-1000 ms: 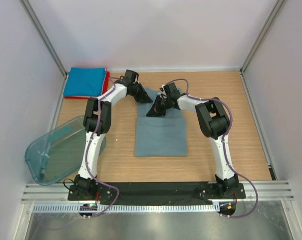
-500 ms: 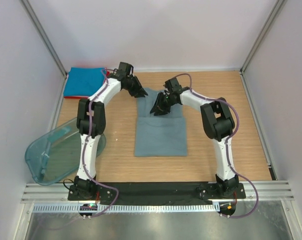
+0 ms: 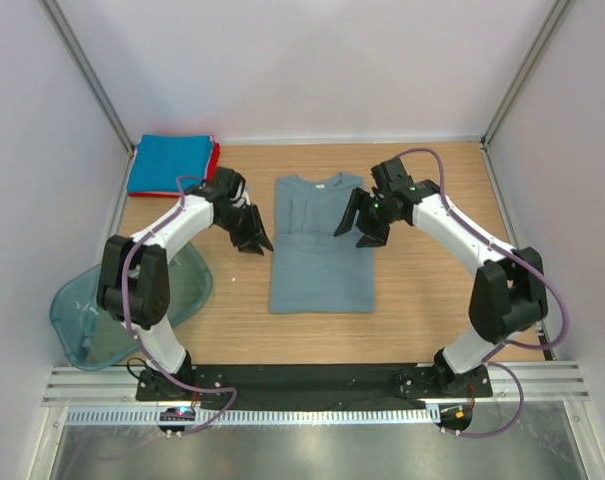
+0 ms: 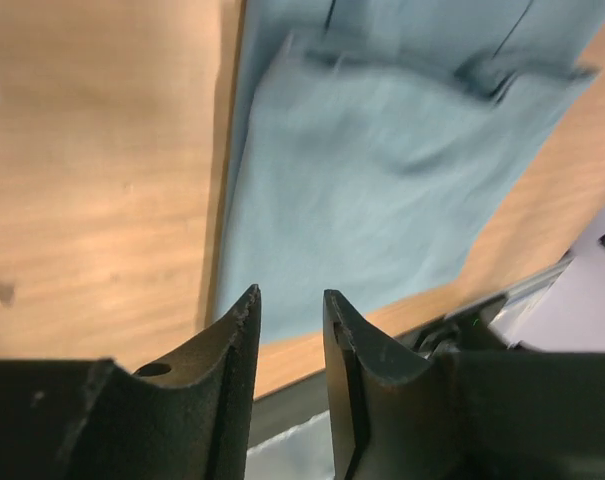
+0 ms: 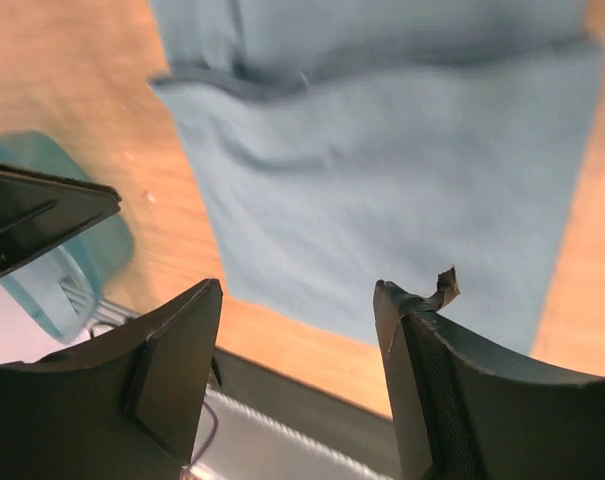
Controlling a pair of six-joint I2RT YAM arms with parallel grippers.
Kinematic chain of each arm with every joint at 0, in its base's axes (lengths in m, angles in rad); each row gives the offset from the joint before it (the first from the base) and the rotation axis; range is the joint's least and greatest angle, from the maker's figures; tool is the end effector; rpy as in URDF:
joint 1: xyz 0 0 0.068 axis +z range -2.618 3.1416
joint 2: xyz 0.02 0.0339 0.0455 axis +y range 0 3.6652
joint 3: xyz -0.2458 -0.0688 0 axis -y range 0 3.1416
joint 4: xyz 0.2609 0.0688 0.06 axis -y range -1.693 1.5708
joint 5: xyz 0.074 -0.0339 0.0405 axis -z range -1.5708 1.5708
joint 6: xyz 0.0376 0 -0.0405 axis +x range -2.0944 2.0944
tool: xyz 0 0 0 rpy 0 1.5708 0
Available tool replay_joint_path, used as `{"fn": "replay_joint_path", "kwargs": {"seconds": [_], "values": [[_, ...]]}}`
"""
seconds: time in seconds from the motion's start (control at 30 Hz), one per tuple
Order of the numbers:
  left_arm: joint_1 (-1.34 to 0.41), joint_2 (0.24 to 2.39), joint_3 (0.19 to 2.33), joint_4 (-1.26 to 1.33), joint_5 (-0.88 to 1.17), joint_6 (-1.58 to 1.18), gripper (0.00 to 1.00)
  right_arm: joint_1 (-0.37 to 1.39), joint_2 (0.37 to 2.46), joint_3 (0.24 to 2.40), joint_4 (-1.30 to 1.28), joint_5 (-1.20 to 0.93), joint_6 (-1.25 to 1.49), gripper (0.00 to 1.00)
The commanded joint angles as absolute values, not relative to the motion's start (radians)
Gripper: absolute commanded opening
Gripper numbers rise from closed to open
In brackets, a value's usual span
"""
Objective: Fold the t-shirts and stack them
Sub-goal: Fold the tshirt
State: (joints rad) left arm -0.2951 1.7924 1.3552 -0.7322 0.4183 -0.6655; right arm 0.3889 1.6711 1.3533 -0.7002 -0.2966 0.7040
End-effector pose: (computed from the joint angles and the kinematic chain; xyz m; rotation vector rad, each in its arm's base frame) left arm 0.3573 -0.1246 0.1974 -0.4065 2.8427 -0.8097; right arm 0.3372 0.1501 0.2400 0.3133 2.7077 0.7491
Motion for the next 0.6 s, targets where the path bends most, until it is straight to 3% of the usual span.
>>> {"fn": "replay_joint_path", "kwargs": {"seconds": [0.0, 0.3, 0.57], "values": [[-0.336, 1.663, 1.223, -0.759, 0.48, -0.623, 0.33, 0.394, 1.58, 1.227, -0.824, -0.288, 0.692, 0.71], [-0.376, 1.497, 0.904, -0.645, 0.495, -0.801, 0.39, 0.384, 1.392, 0.928, -0.815, -0.258, 0.724, 0.72], [-0.374, 1.537, 0.812, -0.584, 0.472, -0.848, 0.41, 0.373, 1.422, 0.825, -0.764, -0.299, 0.71, 0.68]]}}
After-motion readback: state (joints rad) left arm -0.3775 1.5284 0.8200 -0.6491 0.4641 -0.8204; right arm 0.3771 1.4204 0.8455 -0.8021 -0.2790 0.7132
